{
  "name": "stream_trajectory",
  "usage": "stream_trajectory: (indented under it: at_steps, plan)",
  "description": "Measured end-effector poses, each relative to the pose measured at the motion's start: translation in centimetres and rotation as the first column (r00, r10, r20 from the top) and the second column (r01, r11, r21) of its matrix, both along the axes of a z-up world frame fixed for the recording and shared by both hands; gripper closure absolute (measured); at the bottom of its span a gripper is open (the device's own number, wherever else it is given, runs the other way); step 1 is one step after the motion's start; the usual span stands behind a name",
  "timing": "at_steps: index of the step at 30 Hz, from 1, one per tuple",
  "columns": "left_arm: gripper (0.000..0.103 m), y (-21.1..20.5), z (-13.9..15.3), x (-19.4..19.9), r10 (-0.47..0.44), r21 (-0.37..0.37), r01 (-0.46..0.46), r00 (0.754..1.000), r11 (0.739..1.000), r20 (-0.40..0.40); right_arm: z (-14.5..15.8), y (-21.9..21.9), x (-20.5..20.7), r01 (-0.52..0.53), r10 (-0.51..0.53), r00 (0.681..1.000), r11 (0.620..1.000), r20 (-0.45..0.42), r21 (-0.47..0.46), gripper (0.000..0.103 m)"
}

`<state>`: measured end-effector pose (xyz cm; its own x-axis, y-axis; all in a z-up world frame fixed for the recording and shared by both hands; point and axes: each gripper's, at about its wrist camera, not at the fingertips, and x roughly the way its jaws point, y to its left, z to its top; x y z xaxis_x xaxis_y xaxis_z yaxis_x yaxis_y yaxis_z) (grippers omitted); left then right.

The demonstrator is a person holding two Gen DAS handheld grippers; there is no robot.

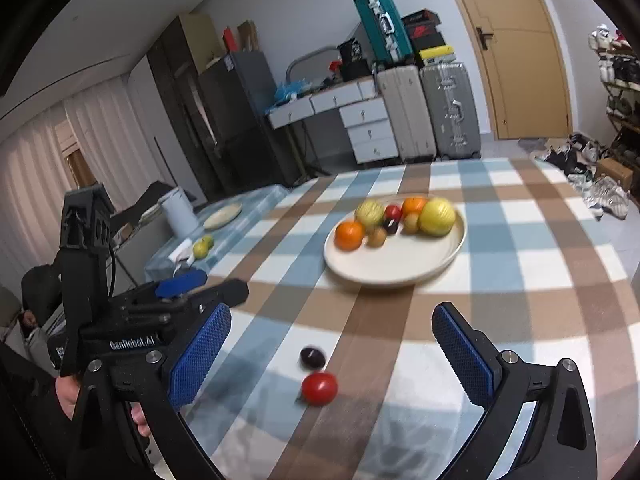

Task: Organize fruits
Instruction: 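Withdraw both tools toward the last tomato and plum, then grasp the red tomato with the right tool and lift it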

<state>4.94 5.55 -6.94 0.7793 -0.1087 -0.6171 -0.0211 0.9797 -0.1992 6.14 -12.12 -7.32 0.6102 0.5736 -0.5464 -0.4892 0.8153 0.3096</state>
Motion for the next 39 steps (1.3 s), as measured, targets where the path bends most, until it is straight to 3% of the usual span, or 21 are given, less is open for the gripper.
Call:
stream_trajectory:
  at_steps: [13, 17, 20, 29, 33, 39]
  plan:
    - [0.001, 1.6, -4.8, -1.3, 0.017, -0.021, -0.019, 0.996, 1.000, -0.086, -5.2, 2.2, 0.0, -0.032, 0.025, 0.990, 0.998, -0.139, -0.052, 0.003]
    - [0.001, 2.3, -5.5, -1.0, 0.025, -0.040, -0.029, 0.995, 0.999, -0.101, -6.1, 2.9, 0.4, -0.049, 0.036, 0.983, 0.996, -0.179, -0.070, 0.017]
    - [0.001, 2.4, -5.6, -1.0, 0.024, -0.040, -0.028, 0.995, 0.999, -0.100, -6.6, 3.3, 0.6, -0.050, 0.033, 0.981, 0.995, -0.192, -0.083, 0.022]
    - [0.001, 2.4, -5.6, -0.7, 0.013, -0.034, -0.017, 0.995, 0.999, -0.096, -7.4, 4.4, 1.0, -0.076, 0.050, 0.974, 0.991, -0.221, -0.111, 0.059]
    - [0.001, 2.3, -5.5, -0.6, 0.014, -0.035, -0.018, 0.995, 0.999, -0.097, -7.7, 4.4, 1.1, -0.068, 0.038, 0.972, 0.990, -0.231, -0.123, 0.071]
    - [0.001, 1.9, -5.4, -0.3, 0.002, -0.024, -0.005, 0.995, 1.000, -0.104, -7.6, 3.6, 1.1, -0.052, 0.030, 0.973, 0.995, -0.229, -0.088, 0.072]
